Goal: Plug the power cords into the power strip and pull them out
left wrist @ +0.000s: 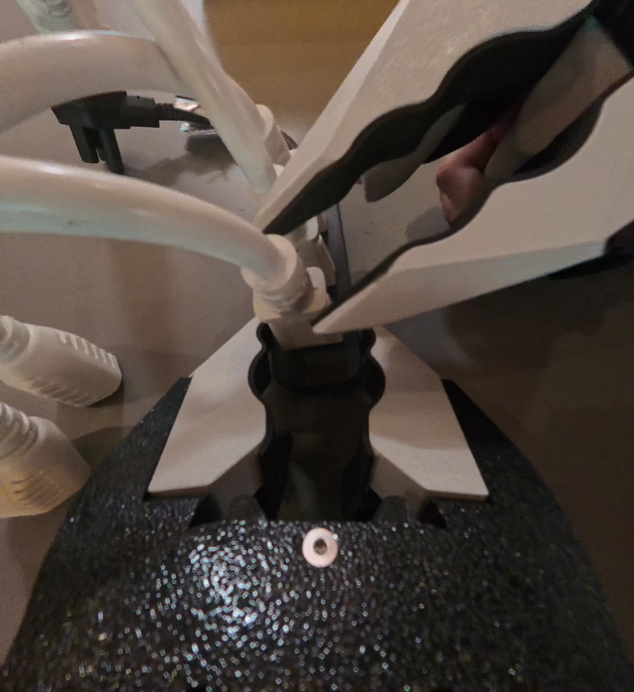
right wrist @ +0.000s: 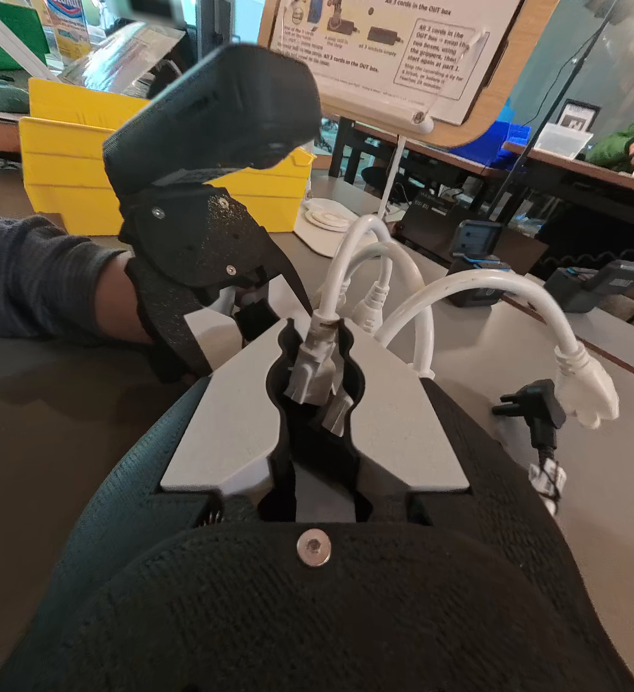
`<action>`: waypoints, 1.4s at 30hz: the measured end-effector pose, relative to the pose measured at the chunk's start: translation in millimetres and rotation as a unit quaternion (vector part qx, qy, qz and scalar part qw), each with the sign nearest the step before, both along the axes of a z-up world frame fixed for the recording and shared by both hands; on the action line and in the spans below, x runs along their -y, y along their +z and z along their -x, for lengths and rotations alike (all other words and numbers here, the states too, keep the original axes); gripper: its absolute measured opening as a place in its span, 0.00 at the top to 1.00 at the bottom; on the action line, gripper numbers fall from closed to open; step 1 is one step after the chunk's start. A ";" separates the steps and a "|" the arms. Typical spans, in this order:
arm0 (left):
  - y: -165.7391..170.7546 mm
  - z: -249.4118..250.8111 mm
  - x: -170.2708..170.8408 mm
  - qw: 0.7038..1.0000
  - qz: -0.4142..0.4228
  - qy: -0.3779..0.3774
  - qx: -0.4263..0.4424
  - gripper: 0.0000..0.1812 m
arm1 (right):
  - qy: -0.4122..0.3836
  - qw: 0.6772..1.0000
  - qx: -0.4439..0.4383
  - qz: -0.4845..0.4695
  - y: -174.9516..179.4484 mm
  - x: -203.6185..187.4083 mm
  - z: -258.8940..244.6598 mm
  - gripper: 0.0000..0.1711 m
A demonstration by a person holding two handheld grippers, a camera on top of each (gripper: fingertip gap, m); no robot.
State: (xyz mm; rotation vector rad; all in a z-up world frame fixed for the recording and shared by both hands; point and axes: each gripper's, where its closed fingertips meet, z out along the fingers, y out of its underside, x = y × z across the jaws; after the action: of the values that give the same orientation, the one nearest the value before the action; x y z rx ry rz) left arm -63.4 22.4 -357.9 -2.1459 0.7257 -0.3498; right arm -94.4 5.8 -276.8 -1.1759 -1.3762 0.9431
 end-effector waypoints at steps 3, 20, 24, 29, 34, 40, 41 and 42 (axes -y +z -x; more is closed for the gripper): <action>1.6 4.6 -2.9 1.000 -0.014 0.016 -0.011 0.75 | -0.002 1.000 -0.008 -0.028 3.5 2.4 -0.8 0.83; 6.5 22.4 -6.7 0.997 -0.058 0.016 -0.041 0.75 | -0.005 1.000 0.002 0.003 -2.0 -1.5 1.0 0.83; 7.0 22.2 -6.7 0.997 -0.062 0.016 -0.044 0.75 | -0.008 1.000 0.003 -0.009 -2.2 -0.2 3.8 0.84; 7.2 22.0 -6.5 0.997 -0.064 0.016 -0.046 0.75 | -0.023 0.999 0.007 -0.029 -3.4 -3.6 7.5 0.84; 9.6 21.0 -6.3 0.995 -0.083 0.014 -0.060 0.75 | -0.022 0.999 0.015 -0.033 -5.7 -2.5 10.6 0.84; 13.0 21.1 -7.1 0.990 -0.114 0.015 -0.084 0.75 | -0.019 0.998 0.009 -0.053 -4.2 -2.5 8.1 0.85; 13.4 21.2 -7.2 0.989 -0.117 0.013 -0.085 0.75 | -0.011 0.998 0.010 -0.063 -4.7 -1.5 7.3 0.84; 13.8 21.2 -7.3 0.989 -0.119 0.011 -0.085 0.75 | -0.003 0.997 0.013 -0.076 -5.1 -0.7 6.2 0.83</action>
State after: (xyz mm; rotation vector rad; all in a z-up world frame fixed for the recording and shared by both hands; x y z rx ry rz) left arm -84.5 29.7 -344.1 -1.9694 0.7966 -0.0645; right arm -100.7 6.5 -281.9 -1.0800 -1.4387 0.8065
